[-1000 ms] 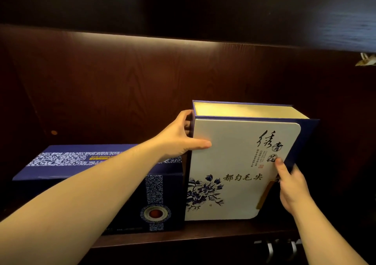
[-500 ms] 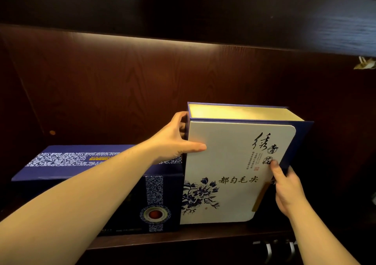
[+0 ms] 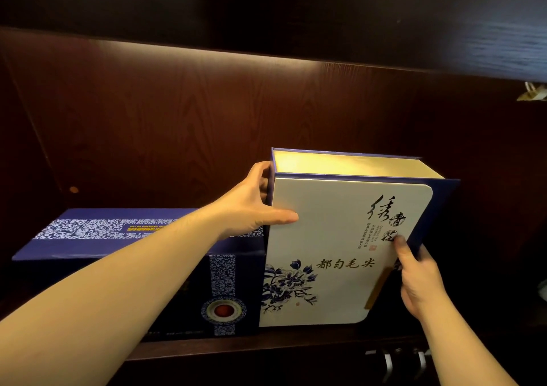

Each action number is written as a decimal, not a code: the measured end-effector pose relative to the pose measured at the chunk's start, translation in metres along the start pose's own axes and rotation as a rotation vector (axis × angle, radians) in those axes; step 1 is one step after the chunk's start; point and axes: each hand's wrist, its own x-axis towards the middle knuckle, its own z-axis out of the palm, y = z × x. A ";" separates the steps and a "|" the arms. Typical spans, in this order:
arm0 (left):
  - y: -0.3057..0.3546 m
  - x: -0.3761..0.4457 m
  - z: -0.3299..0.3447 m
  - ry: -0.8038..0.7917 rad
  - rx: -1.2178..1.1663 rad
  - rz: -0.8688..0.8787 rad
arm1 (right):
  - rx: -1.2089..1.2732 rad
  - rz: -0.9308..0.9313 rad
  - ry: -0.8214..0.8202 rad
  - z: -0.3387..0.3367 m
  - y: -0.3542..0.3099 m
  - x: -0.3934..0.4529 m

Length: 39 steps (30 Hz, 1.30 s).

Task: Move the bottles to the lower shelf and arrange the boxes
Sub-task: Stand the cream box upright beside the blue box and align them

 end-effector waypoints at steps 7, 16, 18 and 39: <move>-0.002 0.000 0.002 0.011 -0.014 0.020 | 0.003 0.001 -0.011 0.000 -0.002 -0.001; -0.001 -0.001 0.002 0.018 0.018 -0.009 | -0.029 -0.004 -0.050 0.001 -0.004 0.001; -0.002 -0.006 -0.006 -0.052 0.182 -0.038 | -0.033 0.003 -0.070 -0.001 -0.004 0.001; -0.040 -0.032 -0.057 -0.315 1.027 -0.137 | -0.043 0.152 -0.182 -0.011 0.012 0.007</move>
